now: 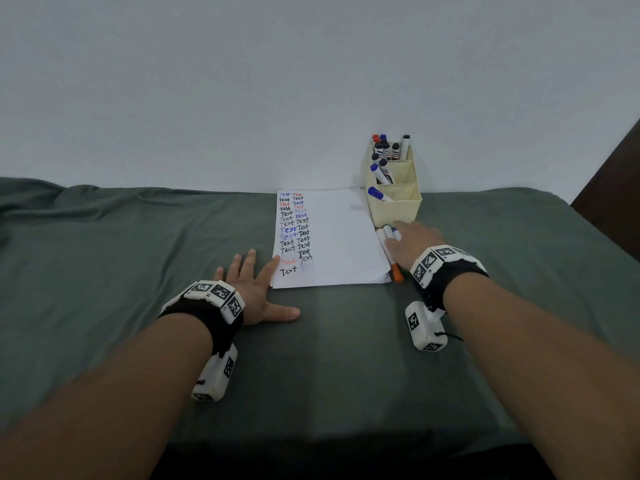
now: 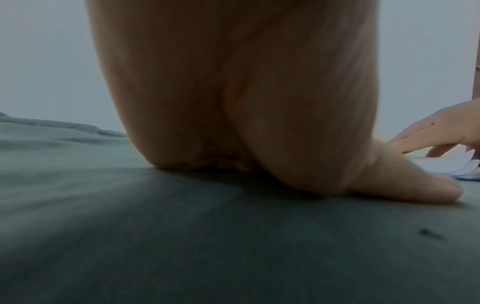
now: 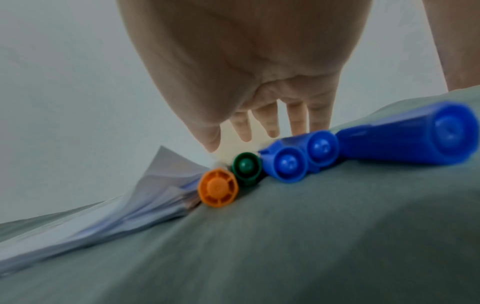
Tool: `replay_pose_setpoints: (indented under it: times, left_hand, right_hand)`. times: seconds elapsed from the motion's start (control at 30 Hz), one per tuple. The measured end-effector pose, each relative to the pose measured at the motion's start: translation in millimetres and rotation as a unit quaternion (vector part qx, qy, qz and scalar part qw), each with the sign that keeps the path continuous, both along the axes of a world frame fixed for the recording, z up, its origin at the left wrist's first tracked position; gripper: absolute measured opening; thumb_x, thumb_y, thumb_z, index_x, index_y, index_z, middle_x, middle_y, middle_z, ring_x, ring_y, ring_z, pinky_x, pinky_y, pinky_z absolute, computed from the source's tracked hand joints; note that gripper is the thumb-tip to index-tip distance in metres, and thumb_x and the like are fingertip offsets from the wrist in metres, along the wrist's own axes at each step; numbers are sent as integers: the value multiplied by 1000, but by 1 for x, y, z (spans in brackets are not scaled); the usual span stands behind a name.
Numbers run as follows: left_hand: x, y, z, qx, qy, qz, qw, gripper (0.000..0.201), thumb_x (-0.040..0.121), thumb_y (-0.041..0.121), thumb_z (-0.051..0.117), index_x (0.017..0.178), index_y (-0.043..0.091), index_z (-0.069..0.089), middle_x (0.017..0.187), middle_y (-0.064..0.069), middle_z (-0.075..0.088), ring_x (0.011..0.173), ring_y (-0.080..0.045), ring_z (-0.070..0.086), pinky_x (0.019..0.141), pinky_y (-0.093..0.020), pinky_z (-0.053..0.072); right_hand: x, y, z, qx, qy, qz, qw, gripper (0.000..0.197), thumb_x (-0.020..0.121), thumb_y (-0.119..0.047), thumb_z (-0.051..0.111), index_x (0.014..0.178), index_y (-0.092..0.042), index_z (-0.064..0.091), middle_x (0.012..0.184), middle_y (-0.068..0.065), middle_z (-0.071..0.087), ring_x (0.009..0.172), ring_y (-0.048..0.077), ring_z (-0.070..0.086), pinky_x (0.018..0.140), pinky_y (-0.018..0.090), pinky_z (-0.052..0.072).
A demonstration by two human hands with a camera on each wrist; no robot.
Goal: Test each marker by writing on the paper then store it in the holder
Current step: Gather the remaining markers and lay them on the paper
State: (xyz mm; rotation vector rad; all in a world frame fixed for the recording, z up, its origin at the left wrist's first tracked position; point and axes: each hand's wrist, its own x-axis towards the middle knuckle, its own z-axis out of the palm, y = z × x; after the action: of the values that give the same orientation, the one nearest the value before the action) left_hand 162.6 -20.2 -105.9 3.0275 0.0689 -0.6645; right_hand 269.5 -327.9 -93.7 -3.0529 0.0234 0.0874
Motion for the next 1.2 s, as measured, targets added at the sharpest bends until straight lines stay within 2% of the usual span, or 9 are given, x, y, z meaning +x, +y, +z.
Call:
replay_pose_setpoints:
  times: [0.07,0.13,0.2,0.47,0.67,0.87,1.03,1.13,1.2]
  left_hand:
    - [0,1,-1,1,-1,1,1000,126,53,100,43,148,48,-20,161,-2,-27,149,-27,-21,119,-53,-4]
    - [1,1,-2,2,1,0,1000,127,51,101,42,148,48,-21,160,-2,-27,149,-27,-21,119,-54,-4]
    - [2,2,-3,2,3,0,1000,128,50,102,41,148,48,-21,160,-2,-28,148,-27,-21,119,-54,-4]
    - [1,0,-1,7,-1,-2,1000,125,55,99,43,149,46,-20,161,-3,-26,149,-28,-20,120,-53,-3]
    - [1,1,0,-1,3,-1,1000,126,54,99,44,149,46,-20,161,-3,-27,148,-27,-22,120,-53,-5]
    - [2,2,-1,0,7,-1,1000,127,52,101,42,148,47,-21,160,-2,-28,148,-27,-22,119,-53,-5]
    - [2,1,-1,1,7,-2,1000,126,53,100,42,148,47,-21,160,-2,-27,148,-27,-22,119,-54,-5]
    - [2,1,-1,3,7,-1,1000,126,53,100,43,148,47,-21,160,-2,-27,148,-27,-22,119,-54,-5]
    - [2,1,-2,3,7,0,1000,126,54,99,44,149,47,-21,160,-2,-27,148,-27,-22,119,-54,-5]
  right_hand:
    - [0,0,-6,-17,35,25,999,46,105,-33,25,148,-25,37,150,12,42,138,36,36,109,41,28]
    - [3,-1,-12,-30,74,25,996,51,106,-28,22,158,-27,20,159,12,26,148,40,18,119,54,19]
    - [8,-1,-15,-27,90,13,995,53,105,-29,21,158,-30,15,159,12,23,148,41,14,118,61,18]
    - [13,12,-19,-53,90,5,995,54,92,-20,27,145,-29,32,153,4,33,142,37,24,110,61,29]
    - [2,6,-9,34,33,-2,999,44,102,-41,23,142,-32,38,151,6,33,142,37,25,110,57,33]
    - [-10,6,-10,-9,63,31,997,48,100,-22,24,148,-28,26,142,5,39,136,30,30,105,54,33]
    - [-2,10,-9,-14,33,22,999,41,95,-12,25,134,-21,35,128,6,47,120,26,42,110,45,27]
    - [4,11,-11,1,32,29,999,45,92,-12,25,133,-25,38,124,5,47,115,25,40,108,46,26]
    - [5,14,-11,-3,40,25,999,45,93,-15,27,134,-27,40,128,4,46,121,25,38,106,48,25]
